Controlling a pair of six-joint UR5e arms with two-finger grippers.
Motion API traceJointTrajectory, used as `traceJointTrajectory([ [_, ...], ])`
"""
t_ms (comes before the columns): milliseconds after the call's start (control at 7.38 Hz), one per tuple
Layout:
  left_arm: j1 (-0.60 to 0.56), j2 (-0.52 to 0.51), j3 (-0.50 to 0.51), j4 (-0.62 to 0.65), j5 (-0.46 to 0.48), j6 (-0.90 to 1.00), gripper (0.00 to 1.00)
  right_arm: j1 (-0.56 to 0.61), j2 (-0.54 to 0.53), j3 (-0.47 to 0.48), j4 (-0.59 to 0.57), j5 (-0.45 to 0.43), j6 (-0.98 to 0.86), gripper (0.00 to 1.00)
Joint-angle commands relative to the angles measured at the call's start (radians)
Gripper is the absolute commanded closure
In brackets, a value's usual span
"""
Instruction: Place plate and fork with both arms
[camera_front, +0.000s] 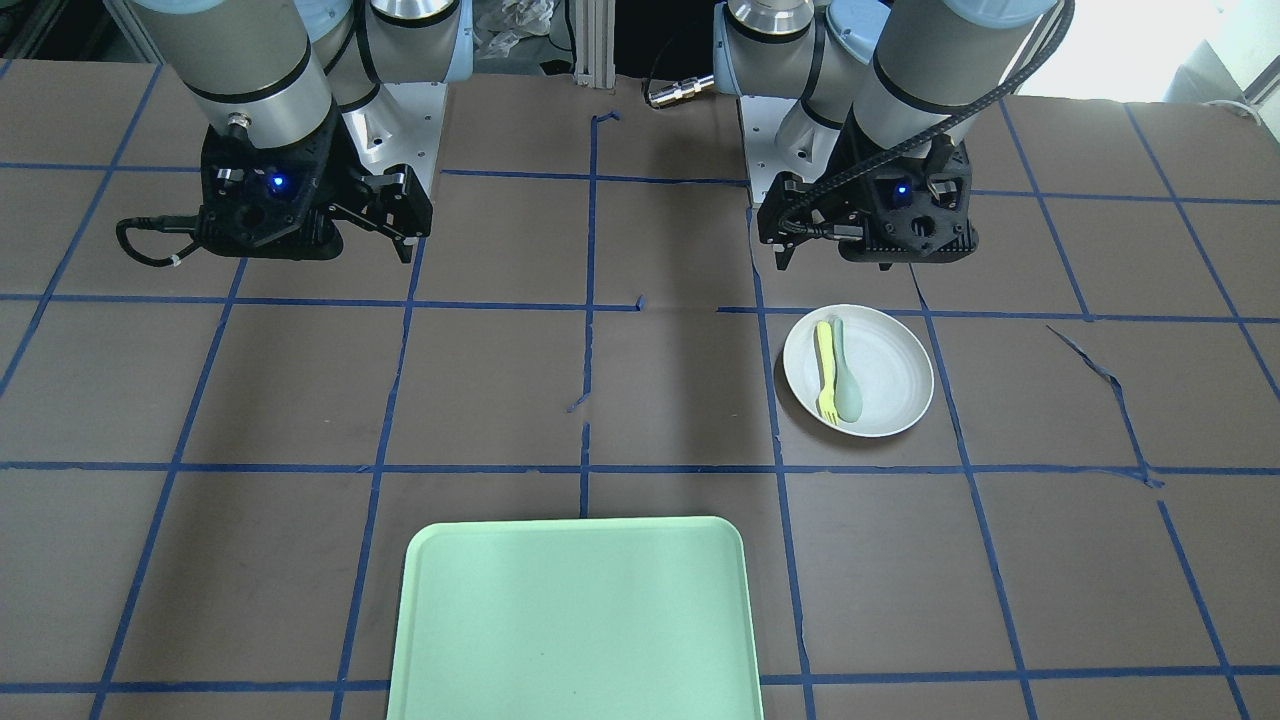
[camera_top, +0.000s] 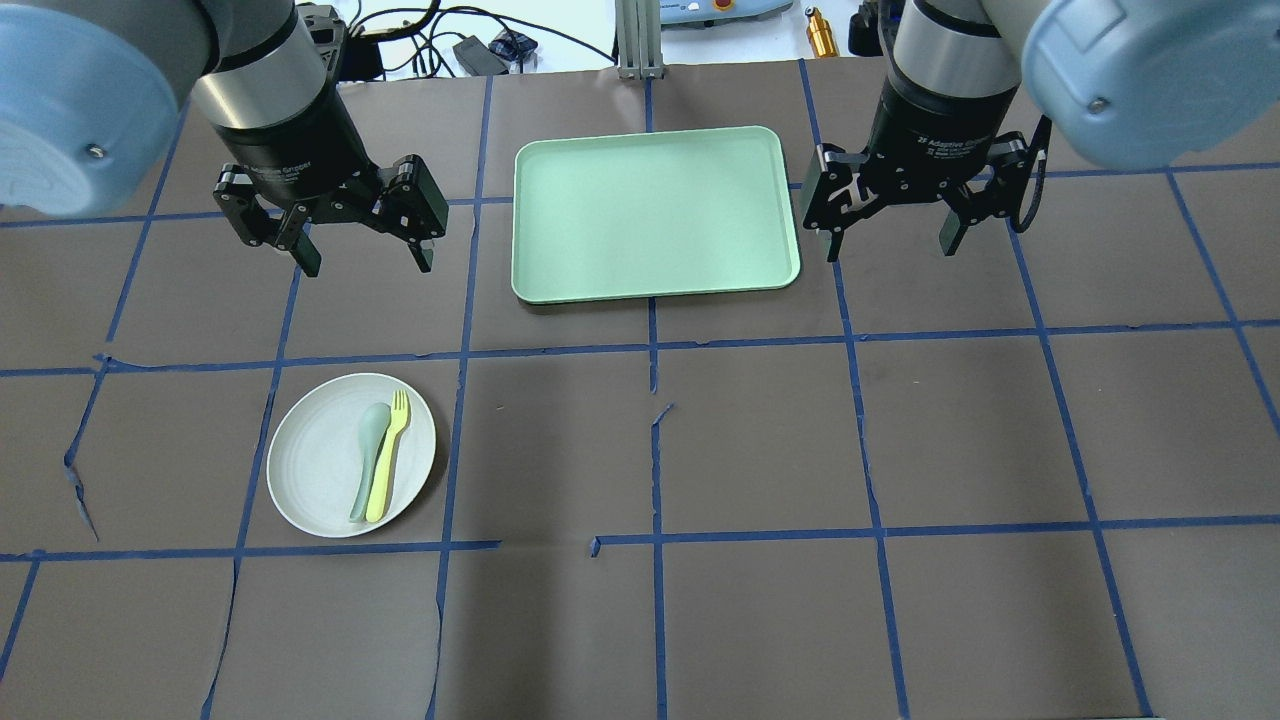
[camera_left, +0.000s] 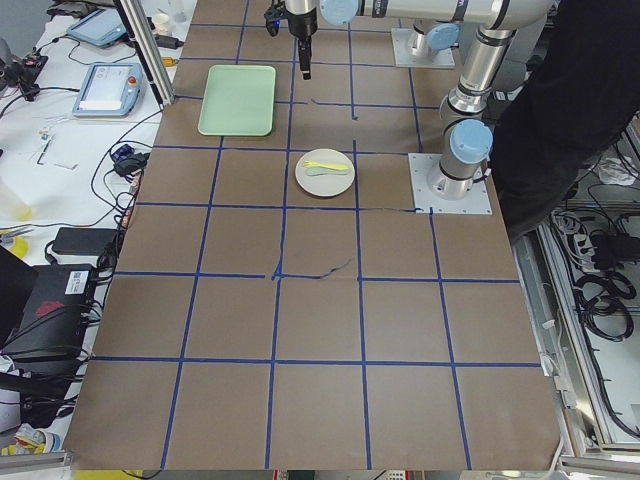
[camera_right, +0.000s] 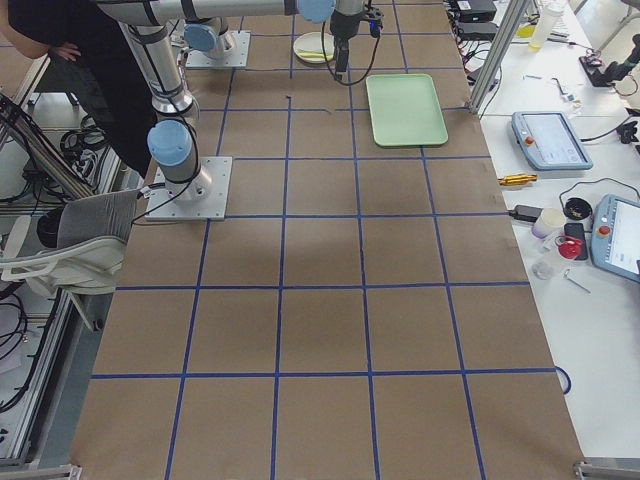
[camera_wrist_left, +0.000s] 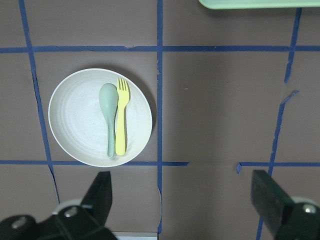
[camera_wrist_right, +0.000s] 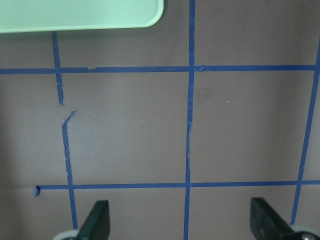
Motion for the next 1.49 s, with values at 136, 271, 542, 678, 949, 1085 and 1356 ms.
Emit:
traceJointTrajectory([
  [136, -0.003, -0.002, -0.002, 0.0, -0.008, -0.002, 0.0, 0.001, -0.004, -0.004, 0.0, 0.0, 0.005, 0.0],
  [271, -0.006, -0.013, -0.002, 0.0, -0.01, -0.003, 0.0, 0.001, 0.003, -0.007, 0.0, 0.0, 0.005, 0.0],
  [542, -0.006, -0.011, -0.002, 0.0, -0.007, -0.003, 0.0, 0.002, 0.006, -0.006, 0.0, 0.0, 0.003, 0.0],
  [678, -0.006, -0.013, 0.0, 0.001, -0.005, -0.003, 0.0, 0.002, 0.005, -0.009, 0.0, 0.0, 0.006, 0.0],
  [949, -0.011, -0.033, 0.002, 0.072, -0.013, -0.002, 0.0, 0.002, 0.006, -0.01, 0.0, 0.0, 0.006, 0.0],
  [1085, -0.01, -0.035, -0.001, 0.069, 0.004, -0.003, 0.0, 0.001, 0.006, -0.015, 0.0, 0.0, 0.005, 0.0],
  [1356, -0.008, -0.033, -0.002, 0.057, 0.004, -0.011, 0.0, 0.001, 0.006, -0.015, 0.0, -0.002, 0.005, 0.0],
])
